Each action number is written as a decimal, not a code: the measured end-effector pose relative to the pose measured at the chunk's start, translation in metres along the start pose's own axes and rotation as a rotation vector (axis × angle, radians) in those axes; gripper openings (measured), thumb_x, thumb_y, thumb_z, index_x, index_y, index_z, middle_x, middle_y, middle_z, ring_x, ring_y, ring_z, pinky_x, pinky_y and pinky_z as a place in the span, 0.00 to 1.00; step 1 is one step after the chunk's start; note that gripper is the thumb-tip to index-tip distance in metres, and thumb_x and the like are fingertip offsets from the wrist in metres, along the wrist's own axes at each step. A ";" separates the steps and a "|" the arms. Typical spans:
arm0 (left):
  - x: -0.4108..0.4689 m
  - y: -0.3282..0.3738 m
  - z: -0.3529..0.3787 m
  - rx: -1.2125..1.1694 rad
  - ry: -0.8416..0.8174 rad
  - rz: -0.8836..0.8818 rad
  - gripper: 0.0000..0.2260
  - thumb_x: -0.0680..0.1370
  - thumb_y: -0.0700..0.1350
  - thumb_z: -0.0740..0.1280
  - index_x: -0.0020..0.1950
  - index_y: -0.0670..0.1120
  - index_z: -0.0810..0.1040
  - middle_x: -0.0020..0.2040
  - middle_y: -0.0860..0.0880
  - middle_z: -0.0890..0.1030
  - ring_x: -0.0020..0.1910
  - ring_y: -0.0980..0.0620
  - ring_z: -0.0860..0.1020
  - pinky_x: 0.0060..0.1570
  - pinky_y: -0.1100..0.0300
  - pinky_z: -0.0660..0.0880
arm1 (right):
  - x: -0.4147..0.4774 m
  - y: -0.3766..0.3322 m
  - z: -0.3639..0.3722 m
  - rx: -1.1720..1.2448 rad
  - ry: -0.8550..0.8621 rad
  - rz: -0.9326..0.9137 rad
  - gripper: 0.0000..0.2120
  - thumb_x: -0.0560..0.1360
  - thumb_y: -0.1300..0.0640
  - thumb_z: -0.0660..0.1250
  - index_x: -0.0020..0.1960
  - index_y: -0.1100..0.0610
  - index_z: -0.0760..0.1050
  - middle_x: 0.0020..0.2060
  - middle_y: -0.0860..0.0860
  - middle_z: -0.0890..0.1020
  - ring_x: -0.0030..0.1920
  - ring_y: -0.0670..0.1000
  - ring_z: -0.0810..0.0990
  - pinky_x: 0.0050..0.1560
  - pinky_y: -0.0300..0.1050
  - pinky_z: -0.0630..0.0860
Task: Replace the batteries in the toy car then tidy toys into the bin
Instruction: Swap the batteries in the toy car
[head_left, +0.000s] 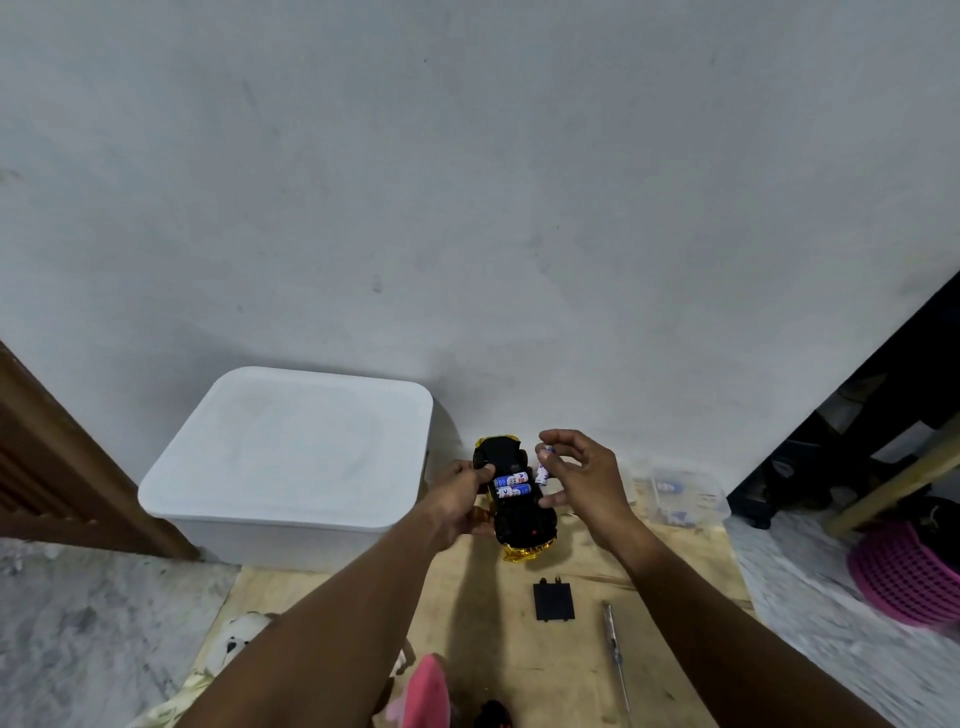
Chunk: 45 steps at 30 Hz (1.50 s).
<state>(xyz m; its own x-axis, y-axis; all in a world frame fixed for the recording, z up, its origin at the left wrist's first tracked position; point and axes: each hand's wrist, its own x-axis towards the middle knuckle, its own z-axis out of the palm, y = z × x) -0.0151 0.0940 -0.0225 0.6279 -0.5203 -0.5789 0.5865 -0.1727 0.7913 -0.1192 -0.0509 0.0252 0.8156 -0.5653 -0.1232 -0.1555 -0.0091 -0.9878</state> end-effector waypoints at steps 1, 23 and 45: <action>-0.001 0.000 0.000 0.002 0.004 -0.003 0.10 0.82 0.46 0.63 0.60 0.42 0.72 0.58 0.39 0.81 0.42 0.37 0.81 0.42 0.42 0.80 | 0.001 -0.001 0.000 -0.006 -0.021 0.018 0.11 0.77 0.60 0.71 0.58 0.53 0.79 0.50 0.53 0.83 0.47 0.53 0.84 0.37 0.50 0.83; -0.009 0.003 0.001 -0.009 0.036 -0.004 0.10 0.82 0.46 0.64 0.60 0.42 0.73 0.58 0.41 0.80 0.43 0.36 0.83 0.45 0.35 0.81 | -0.004 0.006 -0.007 -0.174 -0.167 0.060 0.16 0.68 0.66 0.77 0.54 0.57 0.81 0.44 0.55 0.85 0.48 0.53 0.86 0.44 0.42 0.81; -0.008 -0.006 0.010 -0.113 0.085 0.040 0.13 0.83 0.46 0.64 0.63 0.40 0.70 0.60 0.39 0.79 0.44 0.37 0.82 0.28 0.50 0.80 | -0.025 0.041 0.021 -0.489 0.207 -0.207 0.04 0.74 0.59 0.73 0.48 0.58 0.83 0.45 0.50 0.83 0.45 0.45 0.81 0.42 0.26 0.72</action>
<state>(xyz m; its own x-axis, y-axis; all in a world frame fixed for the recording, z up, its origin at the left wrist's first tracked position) -0.0288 0.0905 -0.0202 0.6905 -0.4510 -0.5655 0.6108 -0.0552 0.7899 -0.1339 -0.0202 -0.0138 0.7376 -0.6609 0.1383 -0.2840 -0.4895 -0.8245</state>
